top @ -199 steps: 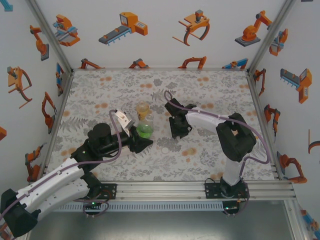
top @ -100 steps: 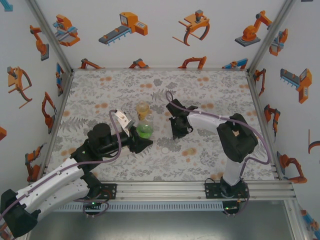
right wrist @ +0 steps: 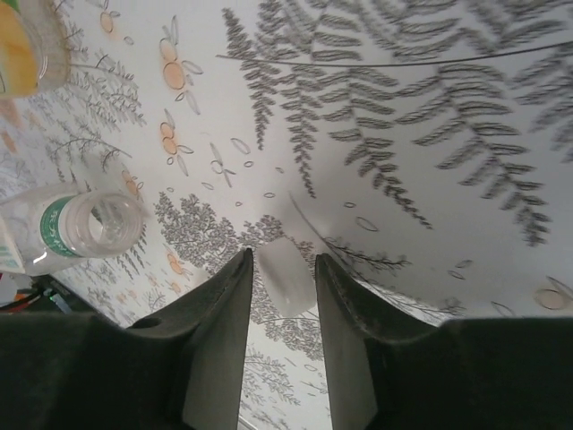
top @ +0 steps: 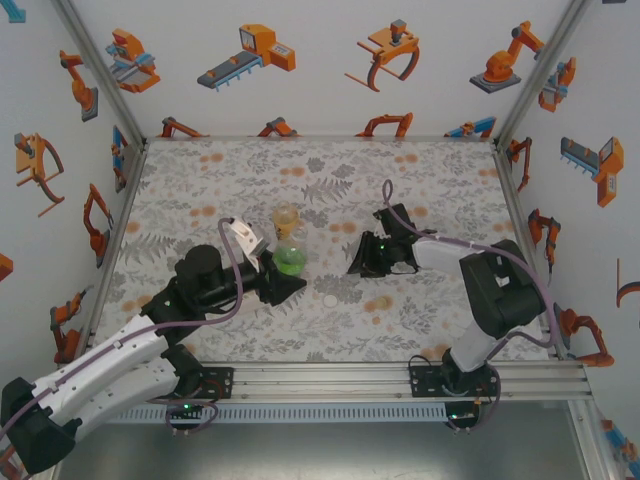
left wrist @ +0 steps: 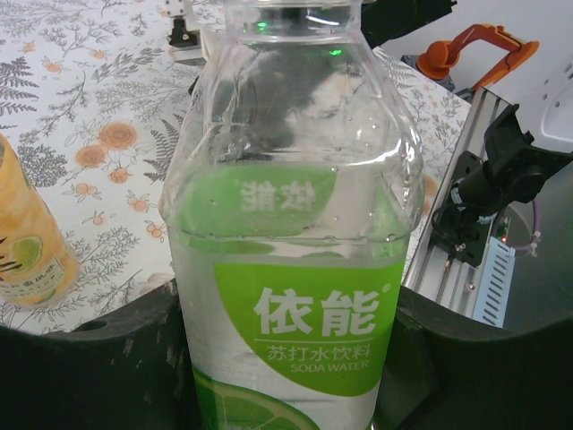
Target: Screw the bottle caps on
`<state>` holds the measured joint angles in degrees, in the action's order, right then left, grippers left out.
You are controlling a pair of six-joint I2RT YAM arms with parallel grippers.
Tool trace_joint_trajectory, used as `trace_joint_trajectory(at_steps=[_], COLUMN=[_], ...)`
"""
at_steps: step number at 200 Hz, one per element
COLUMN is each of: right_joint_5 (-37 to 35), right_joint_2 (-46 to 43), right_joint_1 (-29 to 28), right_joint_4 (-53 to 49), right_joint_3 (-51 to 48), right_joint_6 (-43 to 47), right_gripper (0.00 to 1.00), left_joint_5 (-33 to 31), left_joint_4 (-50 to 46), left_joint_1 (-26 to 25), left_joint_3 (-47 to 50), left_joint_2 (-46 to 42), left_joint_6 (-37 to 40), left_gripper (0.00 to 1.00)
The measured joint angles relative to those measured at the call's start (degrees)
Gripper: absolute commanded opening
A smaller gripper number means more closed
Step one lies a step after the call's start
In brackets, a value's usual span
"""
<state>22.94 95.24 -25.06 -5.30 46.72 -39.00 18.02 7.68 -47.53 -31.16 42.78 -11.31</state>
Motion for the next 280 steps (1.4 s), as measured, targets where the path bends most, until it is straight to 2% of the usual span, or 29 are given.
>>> trace_joint_trajectory(at_steps=[34,90,153,280], right_joint_5=[-1.6,-15.1,-26.7,-29.5], right_joint_2=[-0.1,3.8,8.3,7.8], right_joint_1=[-0.7,-8.8,-15.2,-16.1], right_joint_4=[-2.7,-15.3,-23.3,-27.8], right_joint_3=[1.7,11.4,18.1,19.5], right_joint_6=[1.1,5.0,6.9,8.4], right_gripper=[0.47,0.47,0.42,0.28], left_joint_5=[0.0,0.0,0.0,-0.2], left_joint_4=[0.0,-0.4,-1.5,-4.3], left_joint_1=[0.0,0.0,0.0,0.0], left_joint_3=[0.0,0.0,0.0,-0.2], left_joint_2=[0.4,-1.0,-3.6,-3.6], left_joint_6=[-0.2,-0.5,-0.5,1.0], left_gripper=[0.0,0.0,0.0,0.0])
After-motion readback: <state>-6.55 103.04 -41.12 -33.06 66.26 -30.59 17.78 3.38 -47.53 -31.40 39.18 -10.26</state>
